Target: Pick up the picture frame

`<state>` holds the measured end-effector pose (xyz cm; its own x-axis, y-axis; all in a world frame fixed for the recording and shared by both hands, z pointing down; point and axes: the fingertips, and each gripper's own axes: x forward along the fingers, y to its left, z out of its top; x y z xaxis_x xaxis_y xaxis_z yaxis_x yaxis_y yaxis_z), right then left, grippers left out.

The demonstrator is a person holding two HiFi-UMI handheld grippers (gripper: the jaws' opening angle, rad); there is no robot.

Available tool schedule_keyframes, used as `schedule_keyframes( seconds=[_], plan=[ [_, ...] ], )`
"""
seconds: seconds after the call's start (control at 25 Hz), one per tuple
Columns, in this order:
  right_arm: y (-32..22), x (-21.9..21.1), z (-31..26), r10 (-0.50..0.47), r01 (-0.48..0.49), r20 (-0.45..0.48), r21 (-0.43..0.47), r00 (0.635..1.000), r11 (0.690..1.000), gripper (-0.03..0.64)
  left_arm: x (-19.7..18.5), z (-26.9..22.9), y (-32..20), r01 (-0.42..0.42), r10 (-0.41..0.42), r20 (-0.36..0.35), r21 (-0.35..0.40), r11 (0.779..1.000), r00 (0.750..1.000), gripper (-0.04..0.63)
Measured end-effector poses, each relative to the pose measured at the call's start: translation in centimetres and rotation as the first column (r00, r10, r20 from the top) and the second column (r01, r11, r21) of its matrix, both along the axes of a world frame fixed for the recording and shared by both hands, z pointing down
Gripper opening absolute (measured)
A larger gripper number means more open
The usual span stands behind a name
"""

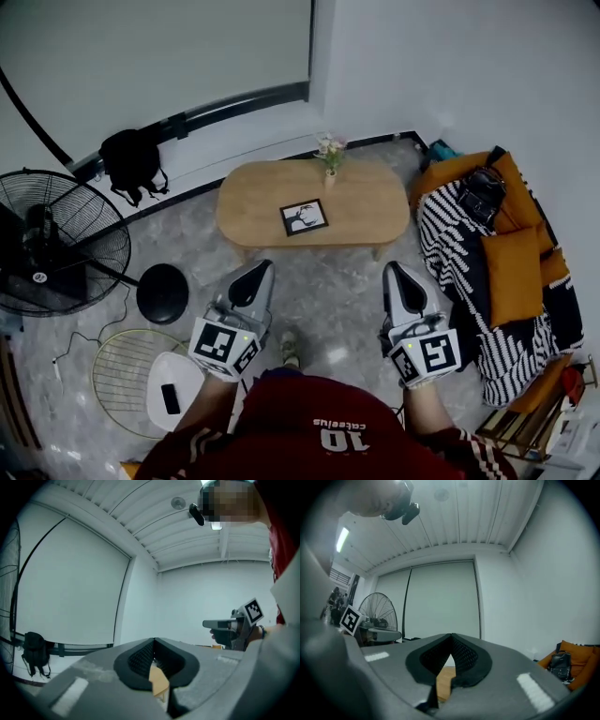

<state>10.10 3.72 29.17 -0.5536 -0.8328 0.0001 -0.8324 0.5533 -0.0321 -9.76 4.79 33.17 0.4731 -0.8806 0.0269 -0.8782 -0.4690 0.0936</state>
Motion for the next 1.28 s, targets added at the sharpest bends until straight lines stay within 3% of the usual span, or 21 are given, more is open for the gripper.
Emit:
schedule_keyframes(
  seconds=[0.28, 0.64, 1.12, 1.28],
  plan=[
    [-6.4, -3.2, -0.3, 0.047, -0.047, -0.004, 0.003, 0.999, 0.999, -0.005, -3.1, 0.7, -7.2, -0.048, 0.048, 0.000, -0.011, 0.999, 0.999, 0.003],
    [-10.8, -6.9, 0.2, 0.091, -0.090, -0.039, 0.009, 0.995, 0.996, -0.005, -7.0, 2.3, -12.8, -0.078, 0.077, -0.016, -0.024, 0.997, 0.997, 0.003],
    [-14.4, -8.4, 0.6, 0.050, -0.050, -0.050, 0.003, 0.998, 0.999, -0.005, -6.7, 3.4, -16.1, -0.126, 0.125, -0.028, -0.034, 0.991, 0.992, 0.003],
    [-16.7, -8.1, 1.0, 0.024, -0.024, -0.035, -0.007, 0.999, 1.000, -0.005, -5.7, 3.8, -18.1, -0.132, 0.133, 0.005, -0.031, 0.991, 0.991, 0.003]
  ],
)
